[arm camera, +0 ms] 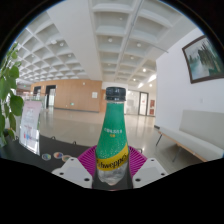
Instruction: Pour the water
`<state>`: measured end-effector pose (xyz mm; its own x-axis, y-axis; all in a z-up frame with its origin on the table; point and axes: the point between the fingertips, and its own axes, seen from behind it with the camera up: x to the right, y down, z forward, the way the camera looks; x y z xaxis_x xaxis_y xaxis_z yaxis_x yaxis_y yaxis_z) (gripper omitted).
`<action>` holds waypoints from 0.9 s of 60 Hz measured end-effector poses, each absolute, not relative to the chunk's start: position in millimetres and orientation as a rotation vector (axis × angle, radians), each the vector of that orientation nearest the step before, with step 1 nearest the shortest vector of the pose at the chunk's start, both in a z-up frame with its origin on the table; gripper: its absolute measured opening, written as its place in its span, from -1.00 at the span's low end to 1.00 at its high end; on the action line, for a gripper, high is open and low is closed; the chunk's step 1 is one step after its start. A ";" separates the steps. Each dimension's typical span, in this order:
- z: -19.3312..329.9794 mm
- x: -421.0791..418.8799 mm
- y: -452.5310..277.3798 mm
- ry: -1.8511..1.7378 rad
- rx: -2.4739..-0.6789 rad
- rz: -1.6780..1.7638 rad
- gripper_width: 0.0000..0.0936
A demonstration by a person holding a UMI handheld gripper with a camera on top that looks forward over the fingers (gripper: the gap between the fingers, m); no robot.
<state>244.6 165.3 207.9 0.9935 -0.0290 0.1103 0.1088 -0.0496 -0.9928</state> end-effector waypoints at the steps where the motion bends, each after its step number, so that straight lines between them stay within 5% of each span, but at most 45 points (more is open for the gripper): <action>1: 197.0 246.5 166.4 -0.057 -1.634 -0.112 -0.14; 19: 79.3 269.1 163.0 0.002 -1.823 -0.105 -0.13; 27: 81.9 272.6 163.8 0.011 -1.807 -0.106 -0.13; 36: 79.3 271.0 163.9 0.006 -1.830 -0.123 0.15; 39: 76.2 274.2 156.8 0.035 -1.876 -0.122 0.31; 43: 78.2 276.1 142.7 0.069 -1.919 -0.126 0.87; 54: 118.8 262.2 62.2 0.072 -1.967 -0.156 0.85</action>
